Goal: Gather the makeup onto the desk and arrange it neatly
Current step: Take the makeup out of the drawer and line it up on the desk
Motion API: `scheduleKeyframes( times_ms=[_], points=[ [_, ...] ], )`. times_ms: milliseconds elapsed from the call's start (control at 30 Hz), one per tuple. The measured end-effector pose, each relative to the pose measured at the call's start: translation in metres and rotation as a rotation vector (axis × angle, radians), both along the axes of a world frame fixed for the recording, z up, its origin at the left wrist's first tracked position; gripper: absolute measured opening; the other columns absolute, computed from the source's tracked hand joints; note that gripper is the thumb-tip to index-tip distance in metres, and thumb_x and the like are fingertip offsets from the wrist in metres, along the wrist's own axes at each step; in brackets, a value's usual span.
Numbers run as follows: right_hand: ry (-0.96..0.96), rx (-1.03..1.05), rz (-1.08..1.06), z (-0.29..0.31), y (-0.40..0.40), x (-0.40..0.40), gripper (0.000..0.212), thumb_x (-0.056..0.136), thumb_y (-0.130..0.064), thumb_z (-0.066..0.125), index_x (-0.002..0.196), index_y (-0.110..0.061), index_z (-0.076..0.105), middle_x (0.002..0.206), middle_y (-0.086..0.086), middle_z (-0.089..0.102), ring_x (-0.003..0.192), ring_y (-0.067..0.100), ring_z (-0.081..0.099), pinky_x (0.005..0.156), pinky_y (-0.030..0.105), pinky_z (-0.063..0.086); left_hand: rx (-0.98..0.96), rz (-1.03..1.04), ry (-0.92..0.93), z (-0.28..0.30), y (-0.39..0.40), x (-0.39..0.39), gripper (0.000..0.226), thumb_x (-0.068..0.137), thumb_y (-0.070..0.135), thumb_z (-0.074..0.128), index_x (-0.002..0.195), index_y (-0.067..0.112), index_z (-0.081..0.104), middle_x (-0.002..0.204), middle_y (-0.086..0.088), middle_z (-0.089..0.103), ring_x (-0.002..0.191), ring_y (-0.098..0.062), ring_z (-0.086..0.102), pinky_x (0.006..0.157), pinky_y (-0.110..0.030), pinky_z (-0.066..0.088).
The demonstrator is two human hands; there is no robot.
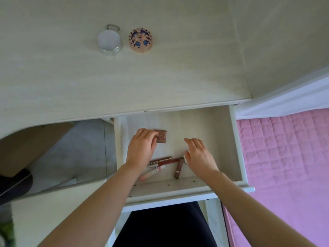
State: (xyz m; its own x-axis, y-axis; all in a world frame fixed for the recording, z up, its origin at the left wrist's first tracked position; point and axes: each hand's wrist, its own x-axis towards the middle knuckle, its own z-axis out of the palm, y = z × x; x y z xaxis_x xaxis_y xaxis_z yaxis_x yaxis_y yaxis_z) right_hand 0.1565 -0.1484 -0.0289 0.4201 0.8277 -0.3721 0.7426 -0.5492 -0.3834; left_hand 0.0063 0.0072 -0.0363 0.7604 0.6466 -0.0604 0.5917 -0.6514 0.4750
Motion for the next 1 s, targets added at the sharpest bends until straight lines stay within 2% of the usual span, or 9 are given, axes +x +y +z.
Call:
scheduleKeyframes(
  times_ms=[167,300,467,700,833,1000],
  points=[
    [0.137,-0.166,-0.198,-0.029,-0.008,-0.001,0.045,0.096,-0.022,0.047,0.14,-0.013,0.038,0.136,0.009,0.044,0.126,0.026,0.038,0.093,0.036,0.045,-0.083,0.028,0.096,-0.034,0.001,0.011,0.02,0.088,0.016,0.063,0.107,0.011,0.066,0.107,-0.004,0.067,0.106,-0.025,0.056,0.084,-0.037,0.05],
    [0.164,-0.299,-0.363,-0.045,-0.007,0.0,0.046,0.095,-0.029,0.049,0.136,-0.008,0.041,0.132,0.015,0.041,0.118,0.034,0.04,0.094,0.04,0.041,-0.208,0.15,0.135,-0.054,0.003,0.025,0.019,0.087,0.019,0.064,0.105,0.012,0.065,0.11,-0.005,0.061,0.108,-0.025,0.051,0.082,-0.037,0.049],
    [0.277,-0.436,-0.56,-0.06,-0.012,-0.003,0.051,0.093,-0.033,0.05,0.132,-0.003,0.038,0.13,0.018,0.039,0.115,0.039,0.042,0.099,0.044,0.039,-0.264,0.213,0.31,-0.068,0.007,0.033,0.047,0.082,0.027,0.07,0.123,0.014,0.052,0.126,-0.007,0.048,0.115,-0.03,0.045,0.089,-0.042,0.046],
    [0.36,-0.366,-0.693,-0.07,-0.014,-0.007,0.051,0.091,-0.033,0.058,0.131,-0.006,0.04,0.128,0.015,0.039,0.112,0.036,0.048,0.097,0.044,0.044,-0.258,0.285,0.349,-0.08,0.002,0.038,0.055,0.079,0.033,0.074,0.124,0.012,0.05,0.128,-0.009,0.043,0.117,-0.032,0.043,0.09,-0.042,0.046],
    [0.389,-0.358,-0.717,-0.073,-0.013,-0.005,0.056,0.088,-0.032,0.062,0.13,-0.004,0.039,0.128,0.016,0.038,0.113,0.037,0.048,0.096,0.043,0.045,-0.256,0.337,0.282,-0.082,-0.004,0.039,0.058,0.073,0.027,0.08,0.118,0.008,0.049,0.123,-0.012,0.047,0.113,-0.033,0.044,0.089,-0.042,0.044],
    [0.418,-0.311,-0.739,-0.073,-0.012,-0.01,0.048,0.091,-0.025,0.059,0.127,-0.005,0.034,0.13,0.018,0.035,0.114,0.04,0.046,0.098,0.046,0.043,-0.311,0.377,0.154,-0.081,-0.017,0.036,0.053,0.072,0.017,0.08,0.108,0.01,0.041,0.102,-0.011,0.057,0.098,-0.029,0.053,0.072,-0.039,0.046]
  ],
)
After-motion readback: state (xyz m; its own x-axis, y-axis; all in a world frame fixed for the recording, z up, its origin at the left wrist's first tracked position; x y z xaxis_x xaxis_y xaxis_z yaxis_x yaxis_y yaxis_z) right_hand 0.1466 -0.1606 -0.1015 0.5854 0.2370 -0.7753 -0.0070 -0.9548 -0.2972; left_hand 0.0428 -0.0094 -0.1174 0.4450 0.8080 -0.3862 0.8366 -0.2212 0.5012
